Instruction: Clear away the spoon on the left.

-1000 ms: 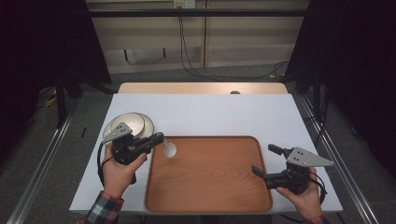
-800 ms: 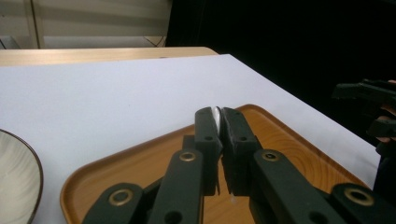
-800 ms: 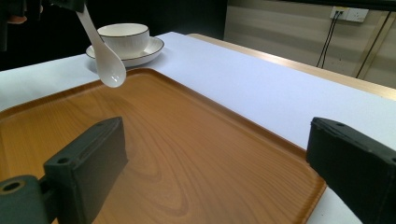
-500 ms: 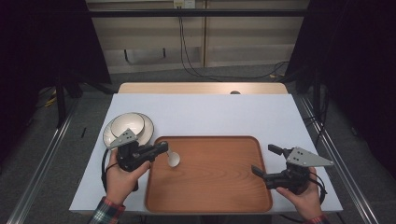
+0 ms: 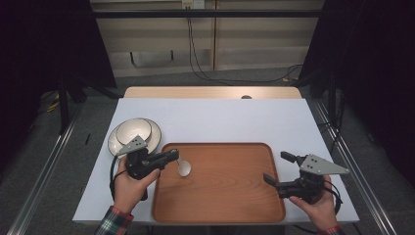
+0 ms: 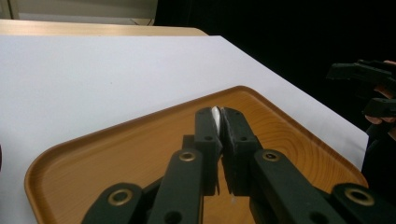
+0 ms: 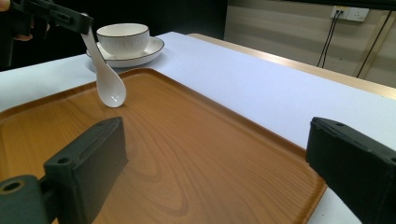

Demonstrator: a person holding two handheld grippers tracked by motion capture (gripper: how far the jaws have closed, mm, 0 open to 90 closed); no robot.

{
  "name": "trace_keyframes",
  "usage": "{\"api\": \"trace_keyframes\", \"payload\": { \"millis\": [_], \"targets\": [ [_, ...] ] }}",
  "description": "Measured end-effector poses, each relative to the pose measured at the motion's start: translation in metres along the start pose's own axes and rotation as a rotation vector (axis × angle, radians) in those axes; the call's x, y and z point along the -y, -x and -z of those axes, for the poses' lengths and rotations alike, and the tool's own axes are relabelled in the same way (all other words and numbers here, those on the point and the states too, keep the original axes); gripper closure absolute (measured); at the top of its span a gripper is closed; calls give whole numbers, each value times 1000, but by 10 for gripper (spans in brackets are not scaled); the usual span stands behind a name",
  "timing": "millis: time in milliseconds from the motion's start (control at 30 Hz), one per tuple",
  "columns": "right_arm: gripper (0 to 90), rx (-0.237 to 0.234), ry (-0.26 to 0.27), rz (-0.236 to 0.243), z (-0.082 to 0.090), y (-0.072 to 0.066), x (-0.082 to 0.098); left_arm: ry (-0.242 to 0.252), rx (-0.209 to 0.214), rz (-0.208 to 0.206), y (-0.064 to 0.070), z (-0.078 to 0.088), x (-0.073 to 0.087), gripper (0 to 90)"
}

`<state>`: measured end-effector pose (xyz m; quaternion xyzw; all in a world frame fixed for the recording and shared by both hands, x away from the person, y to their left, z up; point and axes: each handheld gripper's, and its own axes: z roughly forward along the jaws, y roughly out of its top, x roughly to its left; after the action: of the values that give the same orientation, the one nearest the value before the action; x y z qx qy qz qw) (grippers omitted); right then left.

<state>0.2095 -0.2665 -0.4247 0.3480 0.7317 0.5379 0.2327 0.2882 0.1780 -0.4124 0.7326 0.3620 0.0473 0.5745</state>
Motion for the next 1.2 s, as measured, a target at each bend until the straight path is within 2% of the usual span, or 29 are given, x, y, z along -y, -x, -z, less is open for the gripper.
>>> {"api": "trace_keyframes", "payload": {
  "millis": [167,433,467,500,633,800,833,900,967,1133,1200],
  "targets": [
    [49,-4,-1,-1,0,0,0,15,-13,-24,-4,-6,-1,846],
    [49,-9,-3,-2,0,0,0,19,-38,-19,-9,-11,-2,833],
    [49,-1,-3,-4,0,0,0,16,-58,-21,-9,-11,-2,832],
    [49,-3,-4,-4,0,0,0,11,-50,-28,-10,-12,-2,830],
    [49,-13,-3,-4,0,0,0,-18,-84,-50,-13,-18,0,829],
    [49,-18,-10,0,0,0,0,-49,-87,-46,-20,-28,5,841],
    [49,-7,-6,0,0,0,0,-51,-98,-43,-20,-29,6,842],
    [49,-20,-4,-1,0,0,0,-51,-104,-39,-22,-30,8,843],
    [50,-22,-1,-3,-1,0,0,-42,-88,-32,-22,-30,8,849],
    [50,-22,-4,-5,0,0,0,-52,-85,-41,-18,-29,8,857],
    [50,-19,-4,-4,0,0,0,-55,-69,-38,-16,-29,8,857]
  ]
}}
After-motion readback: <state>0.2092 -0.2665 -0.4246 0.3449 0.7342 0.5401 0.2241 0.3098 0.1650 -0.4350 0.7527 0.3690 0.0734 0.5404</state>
